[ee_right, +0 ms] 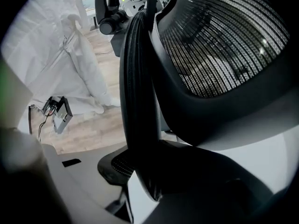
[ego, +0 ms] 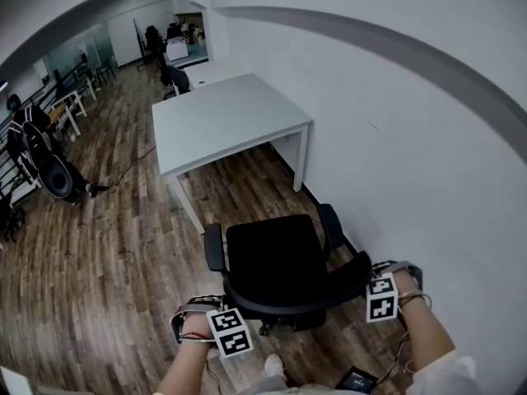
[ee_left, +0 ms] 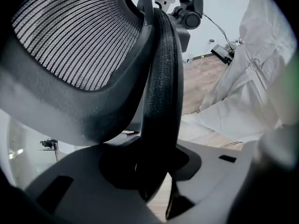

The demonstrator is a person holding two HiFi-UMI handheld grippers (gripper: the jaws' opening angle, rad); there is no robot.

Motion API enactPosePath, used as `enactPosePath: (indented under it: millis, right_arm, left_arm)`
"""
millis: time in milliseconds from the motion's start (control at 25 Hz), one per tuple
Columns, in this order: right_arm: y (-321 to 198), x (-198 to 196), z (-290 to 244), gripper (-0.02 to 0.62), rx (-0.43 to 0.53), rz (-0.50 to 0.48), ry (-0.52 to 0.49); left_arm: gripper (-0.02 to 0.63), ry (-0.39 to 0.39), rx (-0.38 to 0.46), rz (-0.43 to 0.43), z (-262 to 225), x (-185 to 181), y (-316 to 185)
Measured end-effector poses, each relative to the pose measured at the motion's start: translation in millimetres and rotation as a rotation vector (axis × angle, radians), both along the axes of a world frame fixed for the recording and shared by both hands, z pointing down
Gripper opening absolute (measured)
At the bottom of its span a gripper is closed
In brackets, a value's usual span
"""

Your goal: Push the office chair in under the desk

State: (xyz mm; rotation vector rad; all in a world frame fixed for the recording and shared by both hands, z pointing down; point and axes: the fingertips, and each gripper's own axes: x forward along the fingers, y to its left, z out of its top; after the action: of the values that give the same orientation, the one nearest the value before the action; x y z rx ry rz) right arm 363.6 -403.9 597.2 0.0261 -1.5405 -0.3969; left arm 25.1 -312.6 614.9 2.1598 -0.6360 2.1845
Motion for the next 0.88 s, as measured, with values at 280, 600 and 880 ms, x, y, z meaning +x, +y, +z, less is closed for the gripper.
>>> enactPosePath:
  millis: [280, 600, 880]
  right_arm:
    - [-36, -15, -2, 0.141, 0.018, -0.005, 0.0]
    - [-68, -27, -6, 0.141, 0.0, -0.01, 0.016]
    - [-102, -36, -5, 0.14, 0.008, -0.056, -0.004]
  left_arm:
    - [0.126, 0.0, 0.003, 0.002, -2, -16, -35]
    - [0.126, -0.003, 0.012, -0.013, -6, -27, -65]
    - [0.126, -0.008, 0.006, -0.042, -4, -32, -89]
